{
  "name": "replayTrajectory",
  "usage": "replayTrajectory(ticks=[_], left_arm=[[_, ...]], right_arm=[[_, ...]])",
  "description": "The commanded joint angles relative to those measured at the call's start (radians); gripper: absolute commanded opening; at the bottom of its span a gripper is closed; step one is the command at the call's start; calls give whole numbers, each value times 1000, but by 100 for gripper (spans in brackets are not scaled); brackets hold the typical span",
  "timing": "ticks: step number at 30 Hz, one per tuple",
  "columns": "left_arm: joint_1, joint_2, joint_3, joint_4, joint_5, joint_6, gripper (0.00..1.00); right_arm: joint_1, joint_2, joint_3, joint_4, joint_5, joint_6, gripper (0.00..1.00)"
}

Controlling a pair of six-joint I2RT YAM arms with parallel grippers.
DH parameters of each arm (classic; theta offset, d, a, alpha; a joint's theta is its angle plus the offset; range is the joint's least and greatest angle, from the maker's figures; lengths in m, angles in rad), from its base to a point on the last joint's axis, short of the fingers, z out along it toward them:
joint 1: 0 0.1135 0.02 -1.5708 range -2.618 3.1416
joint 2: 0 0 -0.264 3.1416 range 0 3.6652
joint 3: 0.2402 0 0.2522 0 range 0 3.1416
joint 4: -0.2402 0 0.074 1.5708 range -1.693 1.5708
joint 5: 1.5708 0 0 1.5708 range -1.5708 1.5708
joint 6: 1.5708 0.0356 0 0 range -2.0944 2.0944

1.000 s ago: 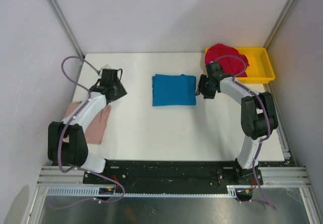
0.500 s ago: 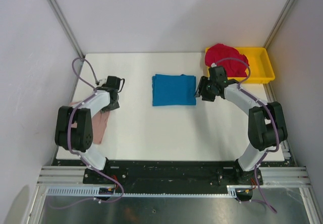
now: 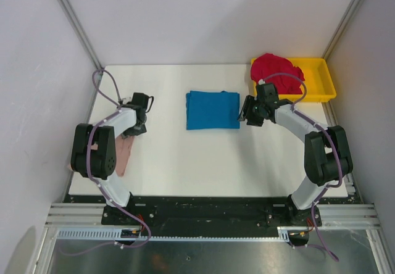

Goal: Fold and stack the t-shirts
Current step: Put the neatly folded tshirt into the corner of the board with both arms

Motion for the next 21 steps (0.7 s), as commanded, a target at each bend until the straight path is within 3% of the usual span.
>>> replayTrajectory(ticks=[1, 6, 11, 21], left_arm=[[9, 9, 46, 14, -36, 24, 62], [8, 58, 66, 14, -20, 26, 62], [9, 76, 71, 15, 11, 8, 55], [3, 87, 96, 18, 34, 20, 14]], right_arm=[[-3, -47, -7, 34, -12, 10, 54], [-6, -49, -8, 35, -15, 11, 54], [-11, -52, -13, 35, -18, 10, 54], [-15, -49, -26, 41, -23, 16, 53]])
